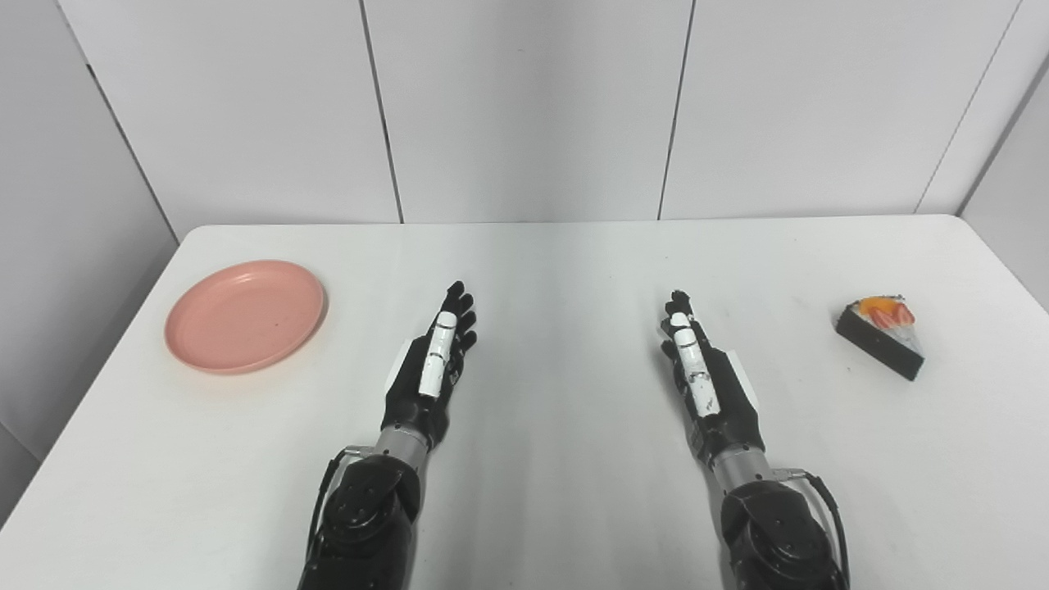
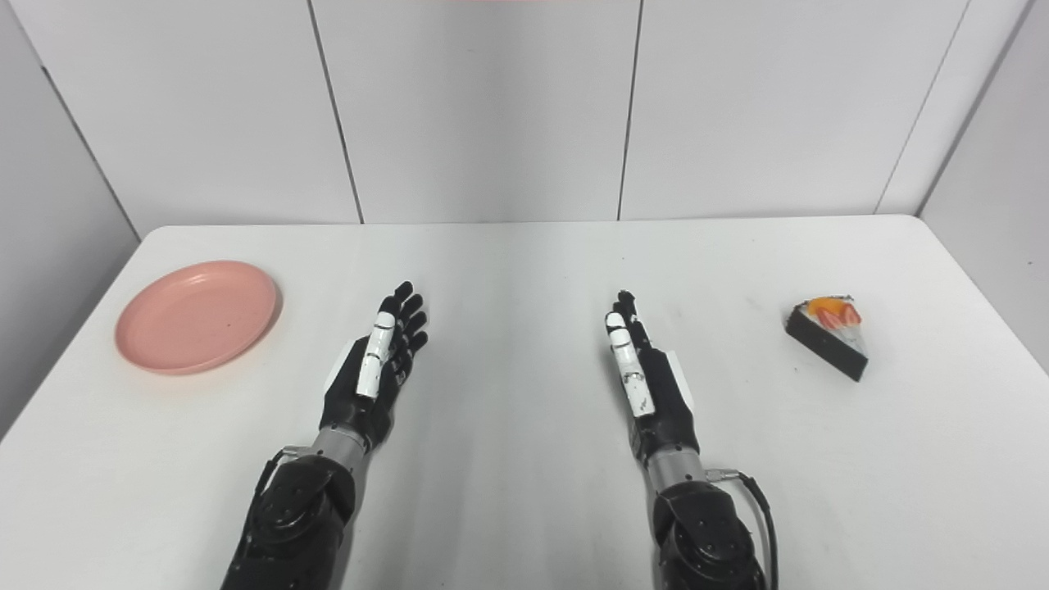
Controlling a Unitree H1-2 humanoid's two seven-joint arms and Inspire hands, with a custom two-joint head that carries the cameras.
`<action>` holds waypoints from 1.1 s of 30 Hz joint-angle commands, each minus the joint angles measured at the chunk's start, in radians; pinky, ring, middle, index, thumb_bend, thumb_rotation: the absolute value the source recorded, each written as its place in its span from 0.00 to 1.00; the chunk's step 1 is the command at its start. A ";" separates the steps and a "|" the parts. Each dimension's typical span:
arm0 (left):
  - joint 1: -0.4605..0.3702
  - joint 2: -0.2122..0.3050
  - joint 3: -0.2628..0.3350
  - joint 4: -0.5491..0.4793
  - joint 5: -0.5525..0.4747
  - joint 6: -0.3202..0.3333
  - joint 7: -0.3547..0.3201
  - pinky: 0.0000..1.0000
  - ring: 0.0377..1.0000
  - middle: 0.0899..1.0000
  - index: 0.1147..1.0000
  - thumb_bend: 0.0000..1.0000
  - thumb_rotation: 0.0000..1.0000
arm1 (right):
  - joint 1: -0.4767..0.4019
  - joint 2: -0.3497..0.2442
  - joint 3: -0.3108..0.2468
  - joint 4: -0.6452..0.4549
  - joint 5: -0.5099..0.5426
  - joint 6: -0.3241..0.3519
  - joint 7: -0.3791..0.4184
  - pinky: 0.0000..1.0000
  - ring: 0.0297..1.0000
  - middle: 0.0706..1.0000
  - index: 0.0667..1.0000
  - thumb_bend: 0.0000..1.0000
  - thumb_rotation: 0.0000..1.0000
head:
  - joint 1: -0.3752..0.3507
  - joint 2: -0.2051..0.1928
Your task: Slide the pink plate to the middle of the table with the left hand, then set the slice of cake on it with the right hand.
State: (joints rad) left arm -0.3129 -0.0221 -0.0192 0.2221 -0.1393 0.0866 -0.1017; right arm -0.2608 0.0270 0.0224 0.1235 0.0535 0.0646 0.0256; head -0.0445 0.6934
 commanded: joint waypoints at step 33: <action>-0.186 0.002 0.163 0.149 -0.003 -0.231 0.139 1.00 0.97 0.96 0.98 0.64 1.00 | -0.028 -0.025 -0.089 0.083 0.081 -0.147 0.018 0.97 0.94 0.94 0.93 0.55 0.73 | 0.318 -0.165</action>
State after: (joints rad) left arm -0.4340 -0.0314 0.1369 0.3915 -0.1347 -0.0973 0.0204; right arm -0.2772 -0.0013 -0.0624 0.1973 0.1233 -0.0155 0.0314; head 0.2730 0.5308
